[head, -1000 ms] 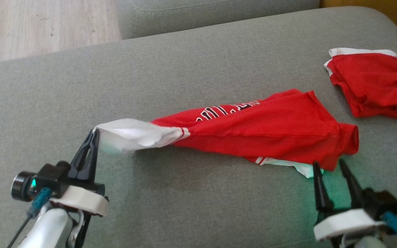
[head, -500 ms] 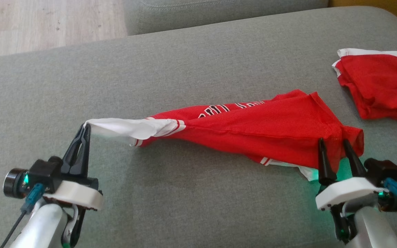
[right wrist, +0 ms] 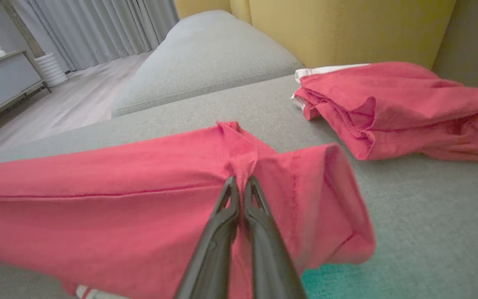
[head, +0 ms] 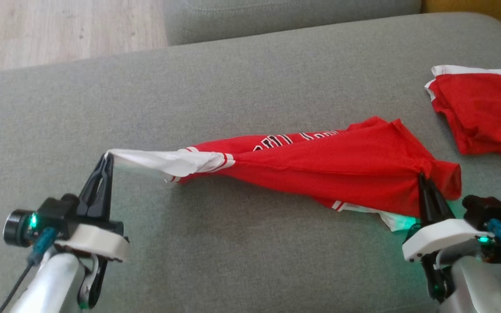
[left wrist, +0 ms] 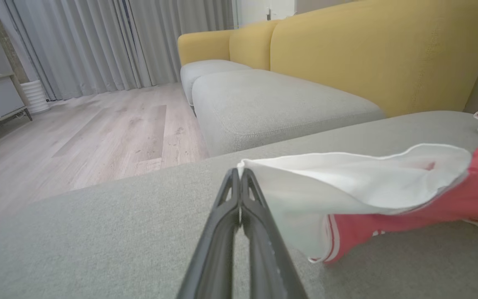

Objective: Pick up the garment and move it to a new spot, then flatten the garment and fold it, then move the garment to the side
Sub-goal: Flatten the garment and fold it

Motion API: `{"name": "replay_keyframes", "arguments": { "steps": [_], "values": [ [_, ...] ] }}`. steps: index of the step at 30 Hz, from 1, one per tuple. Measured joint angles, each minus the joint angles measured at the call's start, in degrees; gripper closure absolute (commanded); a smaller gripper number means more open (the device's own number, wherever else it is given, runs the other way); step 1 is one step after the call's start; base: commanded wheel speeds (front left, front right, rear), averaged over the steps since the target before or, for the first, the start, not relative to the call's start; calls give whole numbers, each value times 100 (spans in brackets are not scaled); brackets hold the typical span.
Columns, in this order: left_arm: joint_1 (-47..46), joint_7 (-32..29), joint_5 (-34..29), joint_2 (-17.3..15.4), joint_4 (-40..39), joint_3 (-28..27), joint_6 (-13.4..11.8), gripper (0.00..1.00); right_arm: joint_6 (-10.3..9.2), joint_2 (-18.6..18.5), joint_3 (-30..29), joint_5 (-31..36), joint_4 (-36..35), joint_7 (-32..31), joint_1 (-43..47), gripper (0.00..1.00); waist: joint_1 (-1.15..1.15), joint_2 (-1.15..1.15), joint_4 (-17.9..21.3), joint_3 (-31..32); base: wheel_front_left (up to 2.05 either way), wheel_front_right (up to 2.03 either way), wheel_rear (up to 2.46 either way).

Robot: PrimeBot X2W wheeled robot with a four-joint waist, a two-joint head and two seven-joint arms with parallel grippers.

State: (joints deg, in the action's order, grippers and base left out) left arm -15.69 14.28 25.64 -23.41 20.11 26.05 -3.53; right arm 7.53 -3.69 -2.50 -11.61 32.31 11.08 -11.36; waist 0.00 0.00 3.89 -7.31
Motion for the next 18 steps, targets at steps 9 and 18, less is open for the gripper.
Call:
{"name": "replay_keyframes", "arguments": {
  "steps": [9, 18],
  "values": [
    [-207, 0, -166, 54, -922, -394, 90, 100, 0, -444, -187, -42, -1623, -194, 193, 100, -1, 0, -32, 499, 0, 0, 0],
    [-1384, -2, -514, -221, -2081, -603, 255, 100, 1, -1358, -509, -53, -3623, -1638, -270, 100, -1, 0, -29, 974, 0, 0, 0]
  ]
}}
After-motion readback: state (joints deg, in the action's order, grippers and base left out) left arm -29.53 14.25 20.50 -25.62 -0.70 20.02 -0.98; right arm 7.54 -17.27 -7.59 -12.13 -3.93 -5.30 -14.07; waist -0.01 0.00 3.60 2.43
